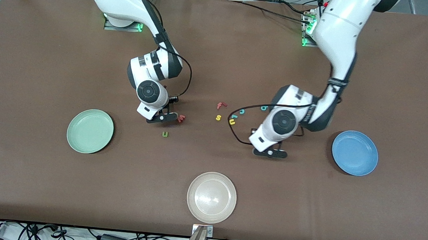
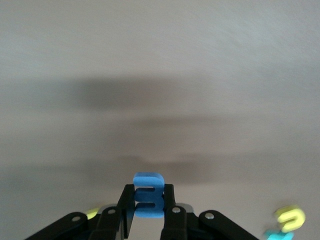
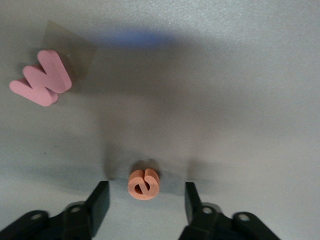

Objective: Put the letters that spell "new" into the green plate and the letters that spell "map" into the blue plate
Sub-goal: 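Place the m on the blue plate while the right gripper carries the e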

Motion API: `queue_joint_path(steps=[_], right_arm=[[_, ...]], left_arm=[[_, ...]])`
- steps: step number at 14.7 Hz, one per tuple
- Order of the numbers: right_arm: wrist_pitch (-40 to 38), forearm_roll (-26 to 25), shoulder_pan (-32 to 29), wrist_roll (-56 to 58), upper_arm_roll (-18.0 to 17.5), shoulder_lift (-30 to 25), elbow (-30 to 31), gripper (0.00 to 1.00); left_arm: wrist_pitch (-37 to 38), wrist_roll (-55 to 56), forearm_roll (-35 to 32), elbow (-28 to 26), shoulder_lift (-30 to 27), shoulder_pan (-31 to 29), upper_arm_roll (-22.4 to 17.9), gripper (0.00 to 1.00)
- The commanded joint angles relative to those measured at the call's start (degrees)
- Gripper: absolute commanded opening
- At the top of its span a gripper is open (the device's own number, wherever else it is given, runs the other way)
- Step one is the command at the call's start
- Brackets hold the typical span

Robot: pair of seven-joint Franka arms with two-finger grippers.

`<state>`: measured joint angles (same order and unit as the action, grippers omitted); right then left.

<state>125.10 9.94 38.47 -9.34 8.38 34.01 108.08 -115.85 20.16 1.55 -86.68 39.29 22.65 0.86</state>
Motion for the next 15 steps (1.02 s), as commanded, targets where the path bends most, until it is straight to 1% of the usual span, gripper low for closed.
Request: queue_joint_path(steps=[1,3,4,5,6,7,8,10,12,13,14,15], right_arm=[[0.50,1.22,0.38,-0.24,0.15,0.18,-0.24,0.62],[0.50,1.22,0.46,-0.24,0.15,0.18,-0.32,0.53],[0.50,1.22,0.38,-0.15,0.15,0.18,-0.24,0.52],[0.50,1.22,0.38,-0.15,0.23,0.18,-0.24,0.48],[0.59,1.22,0.29,-0.07,0.15,0.27,-0.24,0.47],[1.02,1.22,0.29,-0.07,0.15,0.27,-0.24,0.41],[1.20,1.22,0.29,-0.15,0.23,0.62,-0.24,0.38],[1.90,1.22,0.29,0.02,0.23,0.80,-0.33,0.28],[2.08,1.22,0.29,0.02,0.15,0.97,-0.33,0.22],[1.99,1.22,0.38,0.02,0.15,0.89,-0.33,0.19],[1.99,1.22,0.46,0.02,0.23,0.89,-0.41,0.14],[1.82,1.22,0.29,0.02,0.23,0.80,-0.41,0.13]], left_arm=[[7.90,-12.02,-1.19,1.25,-3.51,-7.68,0.11,0.03],[10.37,-21.25,-4.43,1.52,-4.57,-14.09,0.19,0.03],[10.64,-24.69,-6.01,1.34,-4.57,-16.30,0.19,0.03],[10.64,-26.99,-7.25,1.25,-4.49,-18.41,0.19,0.03],[10.38,-28.41,-7.70,1.08,-3.96,-20.52,0.19,0.04],[10.21,-29.20,-7.79,0.99,-3.26,-21.58,0.19,0.04],[9.77,-29.56,-7.87,0.99,-1.95,-22.64,0.19,0.04],[6.97,-29.82,-10.85,0.73,0.25,-24.92,0.28,0.04],[3.63,-31.05,-11.04,-1.03,0.96,-25.90,0.28,0.09],[3.35,-31.06,-10.95,-1.38,0.96,-25.81,0.28,0.28],[3.44,-31.06,-10.95,-1.30,0.88,-25.64,0.28,0.61],[3.79,-31.06,-10.78,-1.30,0.79,-25.46,0.63,1.00]])
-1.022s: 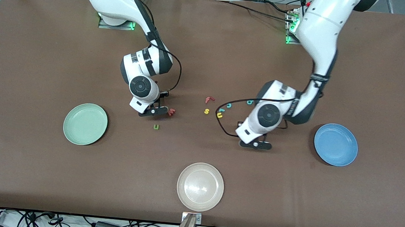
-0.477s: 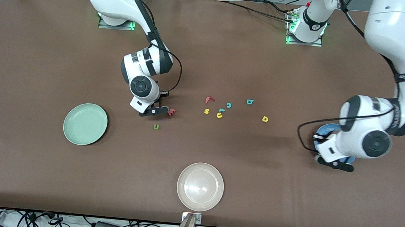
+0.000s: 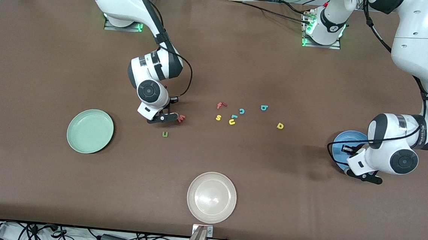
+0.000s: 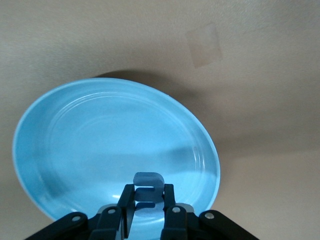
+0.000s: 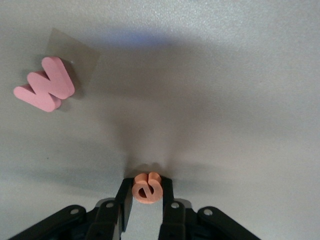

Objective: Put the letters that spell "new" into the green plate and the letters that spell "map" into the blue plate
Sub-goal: 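Place the m on the blue plate while the right gripper carries the e, then release the e on the green plate while the left gripper grasps yellow a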

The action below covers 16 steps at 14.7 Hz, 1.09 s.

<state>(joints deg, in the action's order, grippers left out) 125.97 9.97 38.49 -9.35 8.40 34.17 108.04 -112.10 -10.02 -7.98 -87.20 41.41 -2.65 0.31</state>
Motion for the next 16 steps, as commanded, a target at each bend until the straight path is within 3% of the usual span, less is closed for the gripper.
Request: queue_joint_path(steps=[1,5,9,10,13,16], right_arm=[[0.42,1.19,-0.25,0.73,0.56,-0.15,-0.64,0.11],[-5.45,0.40,-7.44,3.62,6.61,-4.46,-2.83,0.09],[-7.49,-0.73,-21.41,14.33,8.39,-3.59,-5.74,0.09],[-7.41,-1.00,-23.35,16.36,8.38,-2.63,-5.83,0.09],[-6.01,-2.41,-26.97,20.42,8.38,0.80,-6.00,0.10],[-3.63,-2.23,-26.28,19.98,8.21,2.13,-6.35,0.10]], left_arm=[[0.65,-0.88,-1.16,-0.78,-1.77,-0.07,1.71,1.00],[5.66,2.97,-0.72,0.10,-3.62,0.01,8.38,1.00],[6.81,11.56,-0.11,-1.39,-3.71,0.01,18.13,1.00],[6.28,17.17,-0.19,-2.79,-3.71,0.01,20.41,1.00],[5.50,19.16,-0.89,-6.30,-4.23,0.71,25.87,1.00],[-3.71,19.08,-1.25,-16.04,-8.18,0.63,26.50,1.00]])
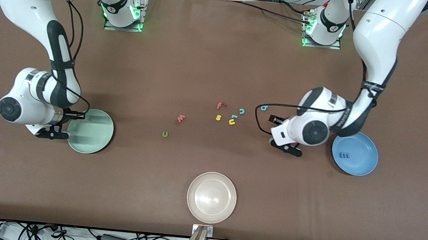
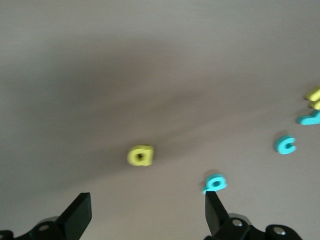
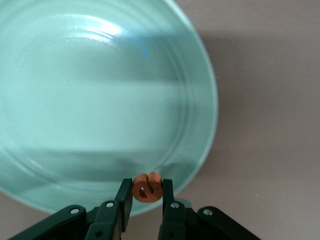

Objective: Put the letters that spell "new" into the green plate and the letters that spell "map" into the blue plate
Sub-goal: 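Release the e on the green plate while the left gripper grasps yellow a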

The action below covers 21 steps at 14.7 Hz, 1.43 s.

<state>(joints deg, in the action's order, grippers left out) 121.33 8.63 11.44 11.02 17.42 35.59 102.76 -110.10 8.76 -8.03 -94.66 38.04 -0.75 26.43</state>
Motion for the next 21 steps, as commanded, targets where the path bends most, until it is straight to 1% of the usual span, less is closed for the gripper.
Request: queue_joint_path(steps=[1,2,3,4,5,7,9,10,11,13,14,15,18,19,20,21], right_arm=[[1.36,-0.89,0.78,-0.22,-0.90,1.06,-1.33,0.10],[1.36,-0.89,0.86,-0.39,-0.90,1.15,-2.03,0.12],[1.36,-0.98,1.04,-0.13,-0.99,1.49,-3.17,0.14],[1.27,-0.98,1.21,-0.21,-0.99,1.59,-4.22,0.44],[1.27,-0.46,1.39,-0.65,-0.99,1.59,-4.67,0.99],[0.66,-0.37,1.74,-0.57,-0.99,1.32,-6.07,1.00],[-0.30,-0.19,3.67,-0.74,-0.99,-0.16,-6.17,1.00],[-1.18,-0.19,4.98,-2.22,-0.99,-0.78,-6.34,1.00],[-1.36,-0.19,6.74,-2.41,-0.99,-1.40,-6.52,1.00],[-1.36,-0.10,11.12,-2.59,-1.07,-1.32,-8.79,1.00],[-1.45,-0.19,13.15,-2.59,-0.99,-1.31,-10.02,1.00],[-1.45,-0.19,14.30,-2.76,-0.99,-1.14,-10.91,1.00],[-0.75,-0.02,15.27,-2.76,-1.16,1.05,-12.50,1.00],[-0.40,-0.10,16.85,-3.46,-1.16,1.93,-12.85,0.96],[-0.40,-0.19,18.60,-6.16,-1.16,3.24,-14.50,0.94],[-0.40,-0.19,20.10,-10.02,-1.16,5.00,-16.61,0.93]], left_arm=[[-8.61,0.29,-1.29,-11.74,-5.86,-1.10,0.29,1.00],[-10.99,0.38,-2.94,-13.34,-6.04,-1.10,0.29,1.00],[-12.40,0.38,-6.27,-13.88,-5.61,-1.62,0.29,1.00],[-13.29,0.38,-8.13,-14.32,-5.17,-1.71,0.20,1.00],[-14.60,0.38,-8.76,-14.76,-4.65,-1.71,-0.15,1.00],[-18.20,0.38,-9.03,-16.07,-3.68,-2.24,-0.32,1.00],[-19.53,0.47,-9.11,-16.52,-3.24,-2.24,-0.41,1.00],[-19.71,0.47,-9.72,-16.43,-3.15,-2.24,-0.41,0.97],[-20.41,0.47,-11.12,-16.43,-2.71,-2.24,-0.41,0.88],[-21.99,0.47,-13.06,-16.43,-1.57,-2.42,-0.50,0.68],[-22.17,0.47,-13.07,-16.34,-1.48,-2.50,-0.50,0.64],[-22.17,0.47,-13.07,-16.34,-1.48,-2.42,-0.50,0.63],[-22.17,0.47,-13.07,-16.08,-1.04,-2.15,-0.41,0.51],[-22.26,0.47,-13.07,-15.90,-0.86,-2.15,-0.41,0.38],[-22.35,0.56,-13.07,-15.82,-0.86,-2.15,-0.41,0.23],[-22.35,0.47,-13.16,-15.73,-0.95,-2.41,-0.41,0.15]])
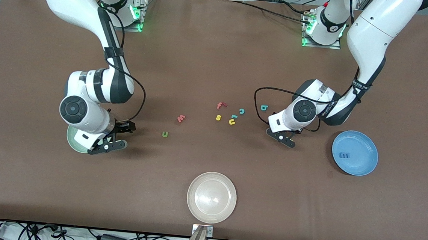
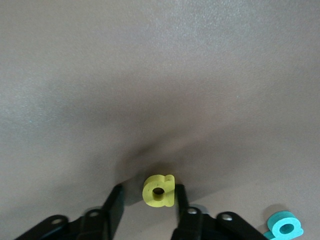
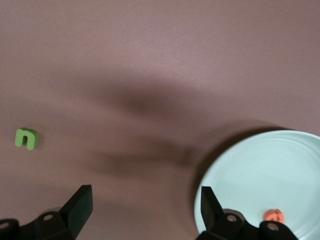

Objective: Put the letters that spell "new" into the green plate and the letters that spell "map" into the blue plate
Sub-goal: 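Release the e on the green plate while the left gripper grasps yellow a, then grasp the green n with the right gripper while the left gripper carries a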

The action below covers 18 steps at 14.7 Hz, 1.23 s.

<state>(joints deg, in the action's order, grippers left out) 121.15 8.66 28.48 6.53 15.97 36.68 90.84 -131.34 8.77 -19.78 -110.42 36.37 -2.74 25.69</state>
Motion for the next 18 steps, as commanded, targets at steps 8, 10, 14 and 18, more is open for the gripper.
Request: queue_joint_path(steps=[8,10,14,18], right_arm=[[-0.21,-0.23,8.34,-22.42,0.29,11.22,-11.99,0.87],[-0.12,-0.23,9.13,-25.85,0.29,12.36,-12.88,0.86],[-0.12,0.99,9.92,-30.43,-1.37,13.60,-12.88,0.81],[0.84,3.73,9.75,-30.17,-1.73,14.30,-12.88,0.71]], left_arm=[[21.06,-0.50,-1.40,9.84,-5.35,-3.06,-0.11,0.04],[27.17,-1.99,-1.49,14.95,-4.65,-6.12,-0.20,0.04],[25.70,-9.56,-3.07,15.85,-2.19,-14.91,-0.73,0.05],[22.62,-9.65,-3.25,15.15,1.86,-19.58,-0.90,0.16]])
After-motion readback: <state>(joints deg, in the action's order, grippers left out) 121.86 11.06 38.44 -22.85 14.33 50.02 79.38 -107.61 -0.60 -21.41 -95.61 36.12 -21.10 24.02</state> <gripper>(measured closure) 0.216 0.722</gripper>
